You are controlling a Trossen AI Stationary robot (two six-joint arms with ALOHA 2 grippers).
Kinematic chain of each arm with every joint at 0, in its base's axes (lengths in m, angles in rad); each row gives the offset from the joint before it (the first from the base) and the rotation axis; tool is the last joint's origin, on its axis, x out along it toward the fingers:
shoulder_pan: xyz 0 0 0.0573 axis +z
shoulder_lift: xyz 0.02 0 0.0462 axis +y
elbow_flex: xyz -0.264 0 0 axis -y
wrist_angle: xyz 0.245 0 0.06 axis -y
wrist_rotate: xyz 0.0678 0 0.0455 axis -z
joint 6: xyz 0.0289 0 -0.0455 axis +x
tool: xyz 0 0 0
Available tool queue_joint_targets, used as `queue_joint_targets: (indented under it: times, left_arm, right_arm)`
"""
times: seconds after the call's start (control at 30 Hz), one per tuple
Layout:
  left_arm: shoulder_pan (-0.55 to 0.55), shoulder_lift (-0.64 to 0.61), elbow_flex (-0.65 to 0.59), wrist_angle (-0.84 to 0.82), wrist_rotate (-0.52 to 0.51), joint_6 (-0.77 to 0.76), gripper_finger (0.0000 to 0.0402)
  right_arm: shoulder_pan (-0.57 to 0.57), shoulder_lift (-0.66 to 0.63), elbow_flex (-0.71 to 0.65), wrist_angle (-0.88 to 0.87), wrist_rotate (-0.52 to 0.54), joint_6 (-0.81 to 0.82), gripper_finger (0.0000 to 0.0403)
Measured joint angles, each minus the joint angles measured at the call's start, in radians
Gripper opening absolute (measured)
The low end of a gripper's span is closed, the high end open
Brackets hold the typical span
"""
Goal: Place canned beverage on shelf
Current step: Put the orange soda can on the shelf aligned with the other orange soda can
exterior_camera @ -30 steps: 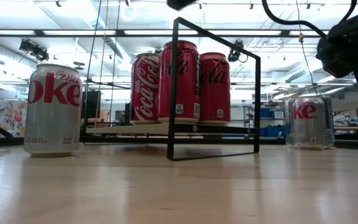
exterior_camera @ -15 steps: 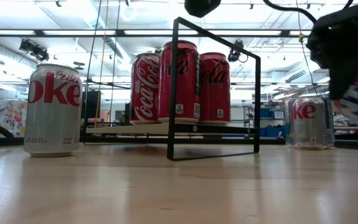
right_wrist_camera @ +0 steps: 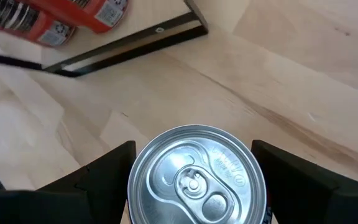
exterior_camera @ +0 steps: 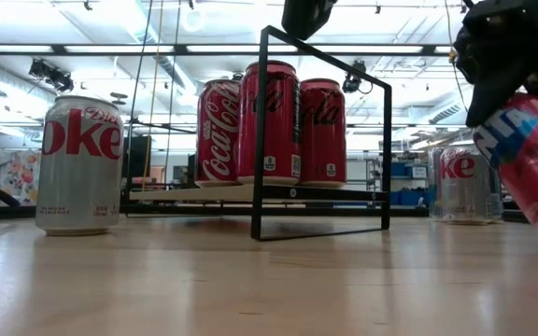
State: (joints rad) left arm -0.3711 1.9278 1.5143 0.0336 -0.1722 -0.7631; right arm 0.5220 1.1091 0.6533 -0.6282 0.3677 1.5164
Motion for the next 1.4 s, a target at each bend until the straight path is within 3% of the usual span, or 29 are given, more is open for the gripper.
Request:
queue_joint_targets:
  times: [0.43, 0.8, 1.1, 1.4]
  left_arm:
    - [0.01, 0.0, 0.0, -0.002, 0.0, 0.079, 0.0315]
    - [0.01, -0.013, 0.0, -0.014, 0.0, 0.079, 0.0315]
    - [0.019, -0.101, 0.0, -0.075, 0.0, 0.136, 0.0315]
    - [0.054, -0.233, 0.0, -0.142, -0.02, 0.209, 0.0315]
  right_arm:
    - [0.006, 0.001, 0.069, -0.091, 0.088, -0.173, 0.0316]
    - [0.069, 0.001, 0.069, -0.087, 0.287, -0.186, 0.0316]
    - [0.072, -0.001, 0.069, -0.136, 0.298, -0.204, 0.0316]
    - [-0.016, -0.01, 0.07, -0.172, 0.345, -0.219, 0.0316]
